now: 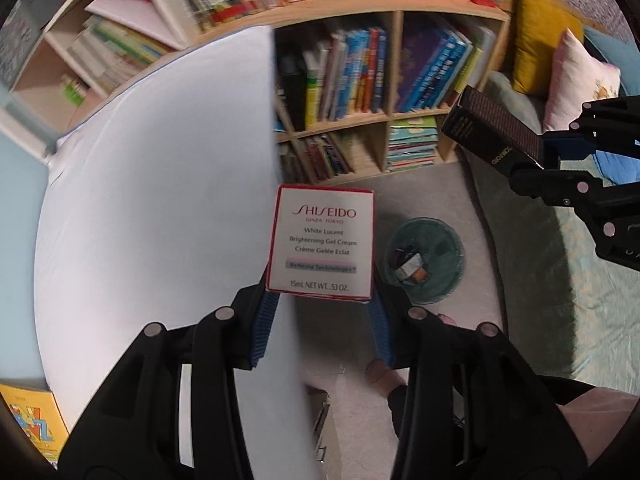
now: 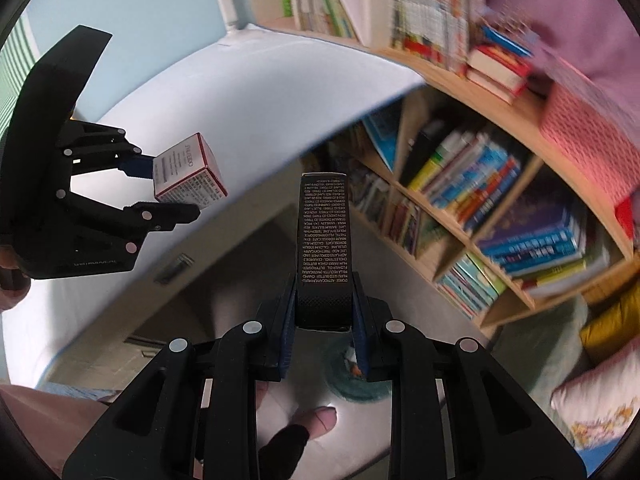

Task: Collect trash
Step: 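Carry the Shiseido box and black box over the green wastebasket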

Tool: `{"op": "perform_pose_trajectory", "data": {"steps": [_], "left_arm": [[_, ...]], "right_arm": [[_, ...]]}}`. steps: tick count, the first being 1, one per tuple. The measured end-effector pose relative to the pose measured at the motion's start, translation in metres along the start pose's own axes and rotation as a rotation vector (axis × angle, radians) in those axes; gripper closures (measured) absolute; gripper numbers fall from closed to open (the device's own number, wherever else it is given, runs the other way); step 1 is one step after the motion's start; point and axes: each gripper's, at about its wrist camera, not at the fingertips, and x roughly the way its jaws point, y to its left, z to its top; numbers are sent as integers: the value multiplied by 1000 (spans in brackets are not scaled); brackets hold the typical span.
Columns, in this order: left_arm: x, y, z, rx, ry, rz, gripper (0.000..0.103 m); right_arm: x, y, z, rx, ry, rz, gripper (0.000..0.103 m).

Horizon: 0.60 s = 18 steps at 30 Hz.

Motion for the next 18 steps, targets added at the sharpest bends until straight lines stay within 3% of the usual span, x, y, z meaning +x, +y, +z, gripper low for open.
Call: {"op": "perform_pose_trajectory", "data": {"steps": [8, 18], "left_arm": [[16, -69, 12, 46, 35, -47, 64], [41, -129, 17, 88, 92, -101, 64]], "right_arm": [[-14, -49, -54, 80, 28, -10, 78], [-16, -83, -96, 117, 79, -4, 78]]}}
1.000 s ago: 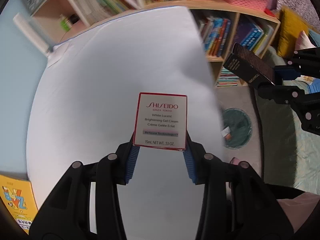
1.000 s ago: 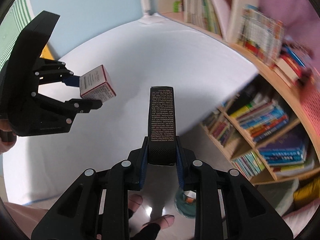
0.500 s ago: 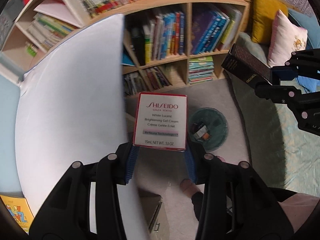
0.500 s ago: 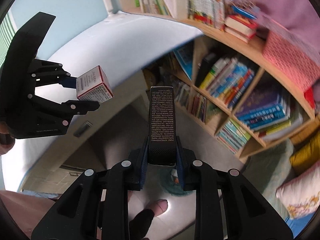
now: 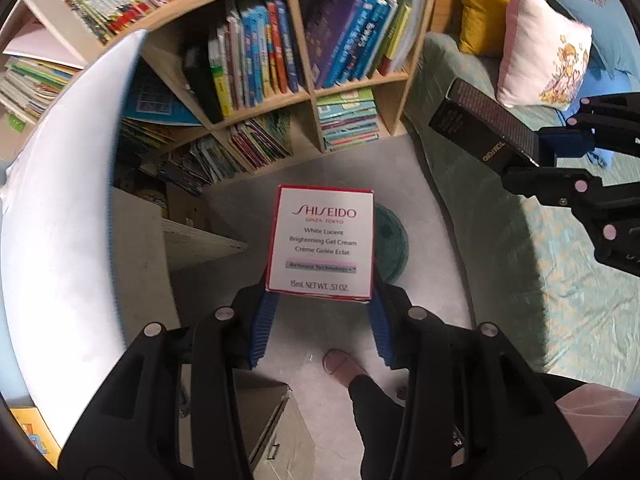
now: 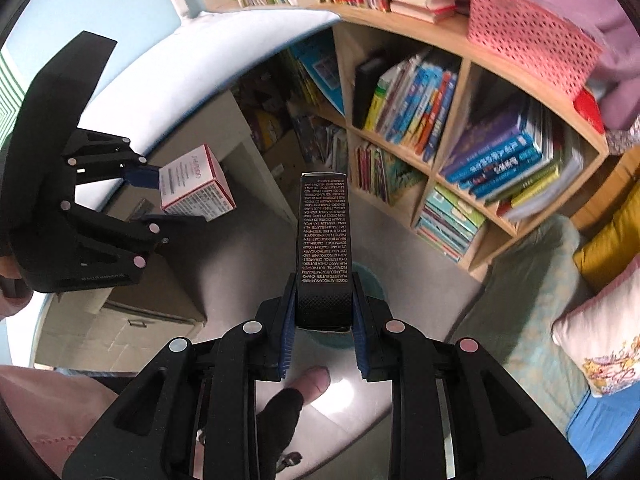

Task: Collect trash
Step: 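Carry the Shiseido box and black box over the green wastebasket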

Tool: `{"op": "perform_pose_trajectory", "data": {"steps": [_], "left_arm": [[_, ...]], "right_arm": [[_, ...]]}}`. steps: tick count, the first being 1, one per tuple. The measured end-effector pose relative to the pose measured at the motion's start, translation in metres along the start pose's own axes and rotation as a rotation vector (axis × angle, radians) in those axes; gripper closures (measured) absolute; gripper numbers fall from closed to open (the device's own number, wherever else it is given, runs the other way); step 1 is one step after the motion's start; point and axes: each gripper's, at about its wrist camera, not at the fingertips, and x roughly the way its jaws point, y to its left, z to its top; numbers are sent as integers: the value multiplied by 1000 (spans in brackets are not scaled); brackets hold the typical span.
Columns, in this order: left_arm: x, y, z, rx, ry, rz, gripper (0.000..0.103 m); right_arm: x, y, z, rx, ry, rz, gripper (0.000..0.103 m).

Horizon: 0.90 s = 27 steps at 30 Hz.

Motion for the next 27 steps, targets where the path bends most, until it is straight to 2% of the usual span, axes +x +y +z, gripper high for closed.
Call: {"op": "perform_pose_trajectory", "data": {"steps": [7, 27], "left_arm": [[20, -21, 3, 21, 39, -18, 64], [61, -34, 11, 77, 114, -54, 64]], "right_arm": [[7, -14, -13, 18, 28, 5, 78], [40, -22, -17, 41, 122, 63, 78]]}}
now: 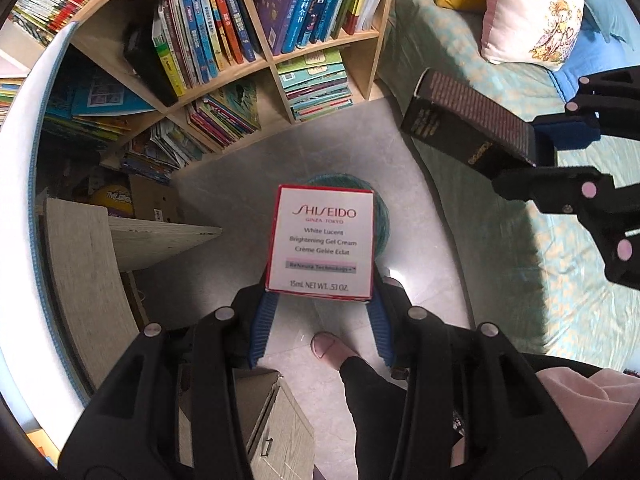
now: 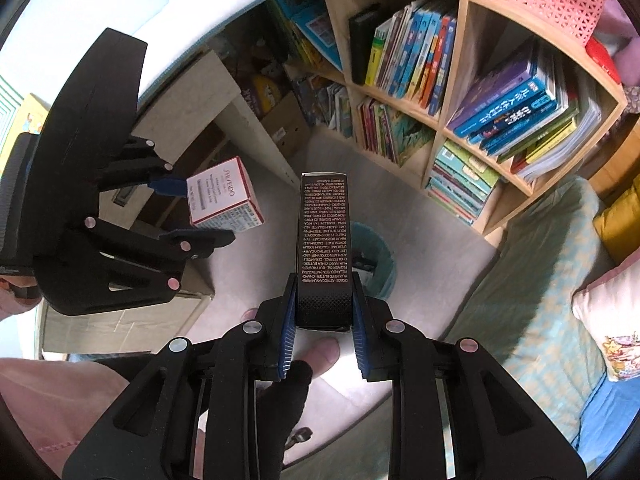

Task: Collect trash
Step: 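Carry the Shiseido box and black box over the green wastebasket, then open both tools to drop both boxes into the wastebasket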

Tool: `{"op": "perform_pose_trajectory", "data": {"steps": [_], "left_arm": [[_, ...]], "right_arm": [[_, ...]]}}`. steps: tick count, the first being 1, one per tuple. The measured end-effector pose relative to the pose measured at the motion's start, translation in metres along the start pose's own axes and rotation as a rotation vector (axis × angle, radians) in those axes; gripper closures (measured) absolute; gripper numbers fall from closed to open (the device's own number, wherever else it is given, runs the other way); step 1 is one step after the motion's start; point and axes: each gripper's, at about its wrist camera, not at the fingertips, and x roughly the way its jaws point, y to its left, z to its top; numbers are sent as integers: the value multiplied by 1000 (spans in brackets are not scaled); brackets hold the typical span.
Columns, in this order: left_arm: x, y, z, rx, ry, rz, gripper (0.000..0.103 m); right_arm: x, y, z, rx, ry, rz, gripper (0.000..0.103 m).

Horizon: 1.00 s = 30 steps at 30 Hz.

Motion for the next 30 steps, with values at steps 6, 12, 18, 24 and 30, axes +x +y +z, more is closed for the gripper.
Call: {"op": "perform_pose_trajectory", "data": {"steps": [6, 12, 18, 24, 30], "left_arm": [[5, 1, 5, 2, 10, -8, 64], [11, 2, 9, 12, 20, -7, 63], [10, -2, 15, 47, 9, 34, 26], [10, -2, 18, 53, 16, 33, 24], [9, -1, 18, 47, 13, 31, 24]], "right_arm": [[4, 0, 3, 5, 12, 14, 78], [10, -3, 8, 12, 17, 33, 77], [5, -17, 14, 83, -18, 42, 47], [6, -25, 13, 104, -10, 25, 47], [7, -27, 11, 124, -6, 15, 44]]}}
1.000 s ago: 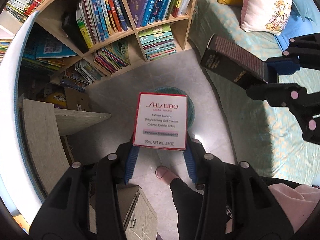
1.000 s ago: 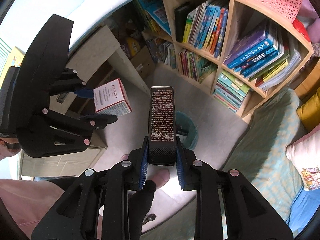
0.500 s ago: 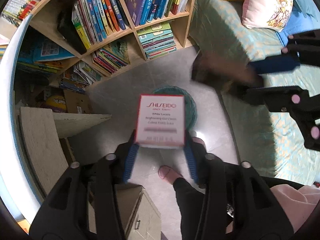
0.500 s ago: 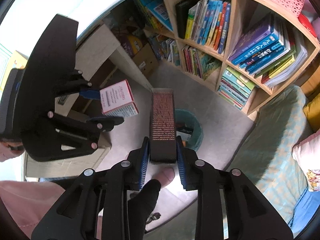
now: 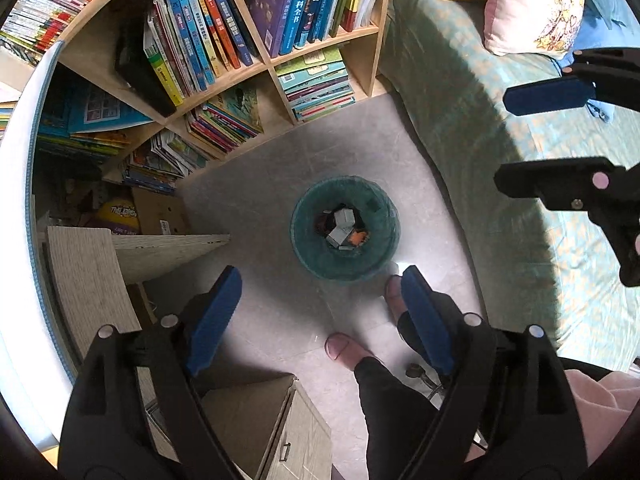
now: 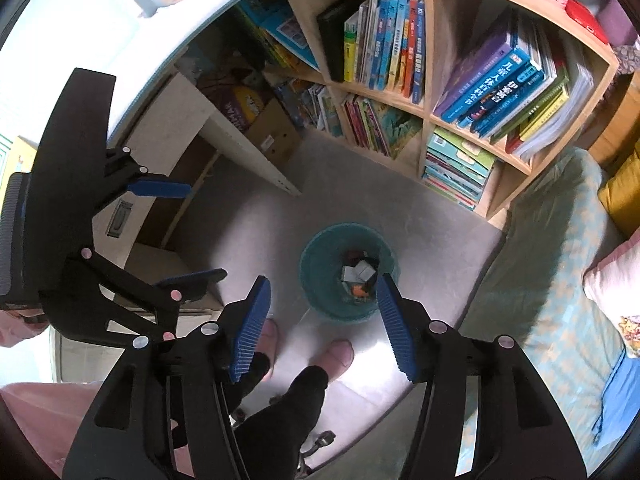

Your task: Collect trash

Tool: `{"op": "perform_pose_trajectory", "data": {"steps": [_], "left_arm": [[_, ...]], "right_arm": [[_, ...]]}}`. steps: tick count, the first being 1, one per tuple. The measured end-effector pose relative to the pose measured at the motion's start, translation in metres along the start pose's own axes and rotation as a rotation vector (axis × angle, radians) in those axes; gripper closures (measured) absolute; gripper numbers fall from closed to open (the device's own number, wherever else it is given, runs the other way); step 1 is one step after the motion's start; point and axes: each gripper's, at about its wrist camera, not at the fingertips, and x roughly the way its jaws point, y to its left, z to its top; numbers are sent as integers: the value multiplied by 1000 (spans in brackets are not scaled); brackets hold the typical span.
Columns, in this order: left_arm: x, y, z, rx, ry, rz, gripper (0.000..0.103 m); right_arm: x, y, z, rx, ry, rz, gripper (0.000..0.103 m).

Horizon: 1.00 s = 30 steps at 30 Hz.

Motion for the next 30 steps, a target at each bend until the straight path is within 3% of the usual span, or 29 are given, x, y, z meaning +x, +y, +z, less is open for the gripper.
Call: {"op": "perform_pose_trajectory", "data": {"steps": [12, 16, 23, 30], "left_arm": [[-19, 15, -4, -81, -40, 0, 23], [-31, 25, -11, -129, -62, 11, 20], [-57, 52, -32, -267, -117, 37, 14], [-79, 82, -63, -399, -156, 65, 9]], "right_arm": [[-11, 4, 5, -10, -23, -10, 40], [-16, 8, 10, -31, -39, -5, 33], [-23, 30, 29, -104, -54, 41, 33], [-36, 64, 49, -194, -109, 69, 23]]}}
